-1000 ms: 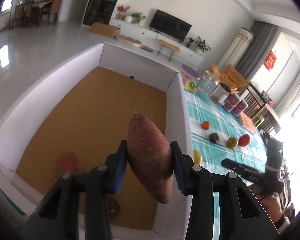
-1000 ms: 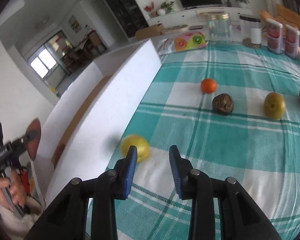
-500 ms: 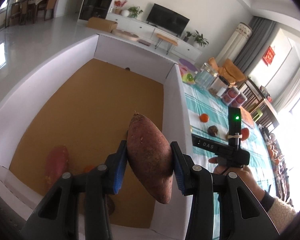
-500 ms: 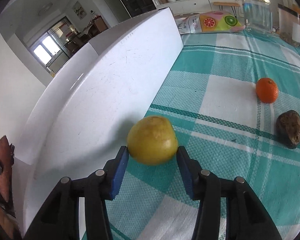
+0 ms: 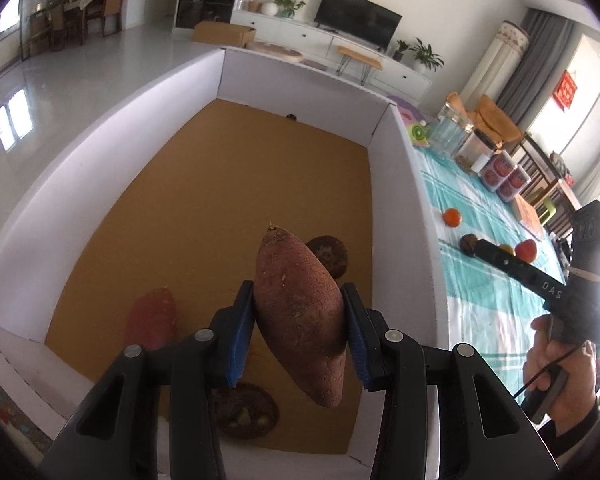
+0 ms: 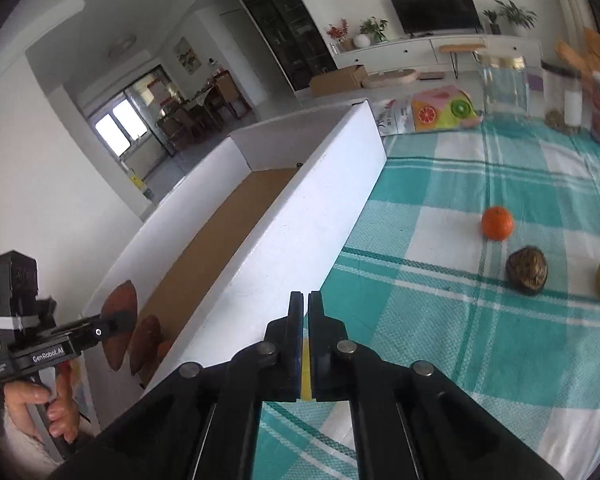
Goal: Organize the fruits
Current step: 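Grasp the yellow citrus fruit with the right gripper while the left gripper holds the sweet potato over the box, then open both grippers over the box, dropping the sweet potato and yellow fruit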
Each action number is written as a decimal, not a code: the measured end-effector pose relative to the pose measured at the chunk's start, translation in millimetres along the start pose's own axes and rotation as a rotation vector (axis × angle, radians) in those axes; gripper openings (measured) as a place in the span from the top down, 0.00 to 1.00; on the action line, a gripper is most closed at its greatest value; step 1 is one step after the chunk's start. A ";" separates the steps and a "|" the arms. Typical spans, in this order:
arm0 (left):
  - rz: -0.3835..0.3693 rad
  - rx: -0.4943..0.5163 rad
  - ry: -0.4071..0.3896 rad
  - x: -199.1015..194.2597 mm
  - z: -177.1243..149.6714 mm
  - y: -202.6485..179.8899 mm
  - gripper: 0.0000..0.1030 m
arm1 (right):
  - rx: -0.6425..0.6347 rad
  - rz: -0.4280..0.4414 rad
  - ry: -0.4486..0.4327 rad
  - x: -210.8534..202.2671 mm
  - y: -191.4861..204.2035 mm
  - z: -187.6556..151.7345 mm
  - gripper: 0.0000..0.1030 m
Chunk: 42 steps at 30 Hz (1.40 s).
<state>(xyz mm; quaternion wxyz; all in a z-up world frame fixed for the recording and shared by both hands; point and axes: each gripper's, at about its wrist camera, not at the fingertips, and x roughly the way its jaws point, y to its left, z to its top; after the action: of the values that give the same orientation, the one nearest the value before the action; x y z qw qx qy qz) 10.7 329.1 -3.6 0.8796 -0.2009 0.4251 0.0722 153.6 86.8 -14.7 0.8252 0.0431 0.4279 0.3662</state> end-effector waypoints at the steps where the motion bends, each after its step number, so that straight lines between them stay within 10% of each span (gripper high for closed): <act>1: -0.003 -0.010 0.003 0.0 -0.7 2.8 0.58 | 0.033 0.001 -0.010 -1.3 -9.0 0.8 0.97; 6: 0.001 0.007 -0.027 -10.4 -7.2 4.5 0.57 | 0.265 -0.002 -0.023 -9.0 -82.9 -9.7 0.60; 14: -0.038 0.001 -0.003 1.2 -5.2 -2.1 0.58 | 0.122 0.114 0.127 44.4 -56.5 -27.3 0.51; 23: -0.036 -0.004 0.016 2.7 -11.1 -2.9 0.58 | 0.152 0.196 0.197 114.3 -34.7 -1.8 0.51; 33: 0.016 0.040 0.046 10.1 -11.6 -4.4 0.57 | 0.230 0.219 0.059 56.3 -31.3 -4.2 0.52; 40: 0.121 0.050 0.065 8.1 -9.4 2.3 0.55 | -0.033 0.321 0.104 24.9 89.1 15.6 0.51; 42: 0.149 0.026 0.028 -2.5 -10.8 8.9 0.36 | -0.094 0.276 0.159 38.4 117.4 6.9 0.51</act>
<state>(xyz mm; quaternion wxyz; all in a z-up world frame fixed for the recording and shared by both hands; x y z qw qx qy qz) -1.3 332.9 -10.3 0.8684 -0.1582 0.4518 0.1291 106.1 198.6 8.8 0.7317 0.0334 0.4644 0.4979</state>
